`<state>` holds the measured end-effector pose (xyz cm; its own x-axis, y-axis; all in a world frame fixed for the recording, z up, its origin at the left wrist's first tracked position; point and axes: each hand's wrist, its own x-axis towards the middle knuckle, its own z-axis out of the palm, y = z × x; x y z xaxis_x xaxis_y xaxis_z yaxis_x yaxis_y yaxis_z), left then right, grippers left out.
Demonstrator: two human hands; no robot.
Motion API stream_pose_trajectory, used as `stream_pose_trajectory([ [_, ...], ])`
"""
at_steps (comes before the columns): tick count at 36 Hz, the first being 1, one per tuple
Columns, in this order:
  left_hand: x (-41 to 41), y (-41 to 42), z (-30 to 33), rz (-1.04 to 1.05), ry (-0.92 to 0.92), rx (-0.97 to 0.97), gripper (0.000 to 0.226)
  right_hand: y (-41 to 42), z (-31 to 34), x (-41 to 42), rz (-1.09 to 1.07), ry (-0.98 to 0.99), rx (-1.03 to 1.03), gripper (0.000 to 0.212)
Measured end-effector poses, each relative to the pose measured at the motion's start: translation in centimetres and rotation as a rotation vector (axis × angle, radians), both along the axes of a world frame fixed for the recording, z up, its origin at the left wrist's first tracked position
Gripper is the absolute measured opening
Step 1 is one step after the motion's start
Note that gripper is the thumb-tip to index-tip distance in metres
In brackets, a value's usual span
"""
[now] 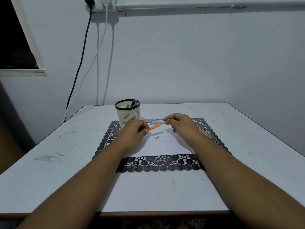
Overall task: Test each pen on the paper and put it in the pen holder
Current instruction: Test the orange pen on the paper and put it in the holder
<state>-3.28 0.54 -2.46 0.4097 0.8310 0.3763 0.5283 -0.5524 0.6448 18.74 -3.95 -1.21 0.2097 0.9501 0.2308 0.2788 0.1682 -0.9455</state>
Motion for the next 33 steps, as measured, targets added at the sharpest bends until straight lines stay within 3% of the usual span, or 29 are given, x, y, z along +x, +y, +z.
stream_pose_trajectory([
  [7, 0.0, -0.3, 0.1, -0.005, 0.02, 0.019, 0.011, -0.2, -0.1, -0.3, 0.044, 0.058, 0.01, 0.013],
  [21, 0.0, -0.4, 0.3, -0.021, 0.074, 0.09, 0.011, -0.1, -0.1, 0.3, 0.014, -0.04, 0.019, 0.012],
  [33, -0.5, -0.1, 0.5, -0.058, 0.117, 0.222, 0.009, -0.1, 0.1, 0.8, 0.1, 0.08, -0.081, 0.003],
])
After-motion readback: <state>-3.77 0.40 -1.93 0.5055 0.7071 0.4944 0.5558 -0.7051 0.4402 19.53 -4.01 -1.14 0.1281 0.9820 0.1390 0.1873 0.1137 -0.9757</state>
